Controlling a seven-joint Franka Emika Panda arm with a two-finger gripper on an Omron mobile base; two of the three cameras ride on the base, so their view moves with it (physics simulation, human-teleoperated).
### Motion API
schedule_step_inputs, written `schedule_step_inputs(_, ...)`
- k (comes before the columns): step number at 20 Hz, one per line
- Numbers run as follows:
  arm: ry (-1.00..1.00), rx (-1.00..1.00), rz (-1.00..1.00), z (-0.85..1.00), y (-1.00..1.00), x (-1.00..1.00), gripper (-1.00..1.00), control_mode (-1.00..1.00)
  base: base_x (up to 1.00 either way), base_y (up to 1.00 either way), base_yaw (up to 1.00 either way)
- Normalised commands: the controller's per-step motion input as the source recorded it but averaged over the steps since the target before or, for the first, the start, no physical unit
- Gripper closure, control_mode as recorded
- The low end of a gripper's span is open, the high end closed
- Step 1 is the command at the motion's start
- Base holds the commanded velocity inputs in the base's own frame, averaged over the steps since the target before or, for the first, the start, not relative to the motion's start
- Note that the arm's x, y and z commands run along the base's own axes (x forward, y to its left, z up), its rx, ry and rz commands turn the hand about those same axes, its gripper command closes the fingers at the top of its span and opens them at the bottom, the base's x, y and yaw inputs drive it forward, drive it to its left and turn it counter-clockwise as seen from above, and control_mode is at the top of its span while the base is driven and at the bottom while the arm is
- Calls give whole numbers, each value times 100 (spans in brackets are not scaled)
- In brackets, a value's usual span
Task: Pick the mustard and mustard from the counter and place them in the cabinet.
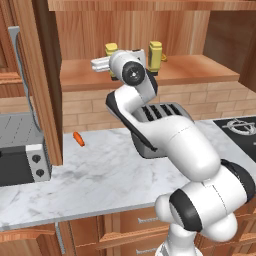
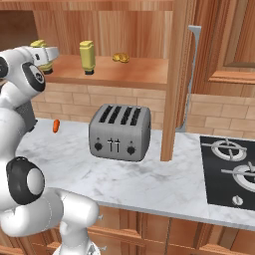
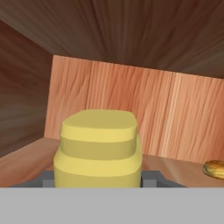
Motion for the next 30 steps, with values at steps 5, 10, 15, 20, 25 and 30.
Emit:
schedule_step_inputs(5, 0, 0, 0, -8, 0, 24, 100, -100, 0, 0, 0)
schedule_step_inputs(10, 0, 0, 0, -12, 0, 25, 100, -100, 0, 0, 0)
schedule_step_inputs(15, 0, 0, 0, -18, 0, 21, 100, -100, 0, 0, 0)
schedule_step_inputs(20, 0, 0, 0, -24, 0, 23, 100, -100, 0, 0, 0)
schedule_step_inputs(25, 0, 7, -1, -23, -13, 25, 100, -100, 0, 0, 0)
schedule_step_inputs(30, 0, 8, -2, -15, -13, 14, 100, -100, 0, 0, 0)
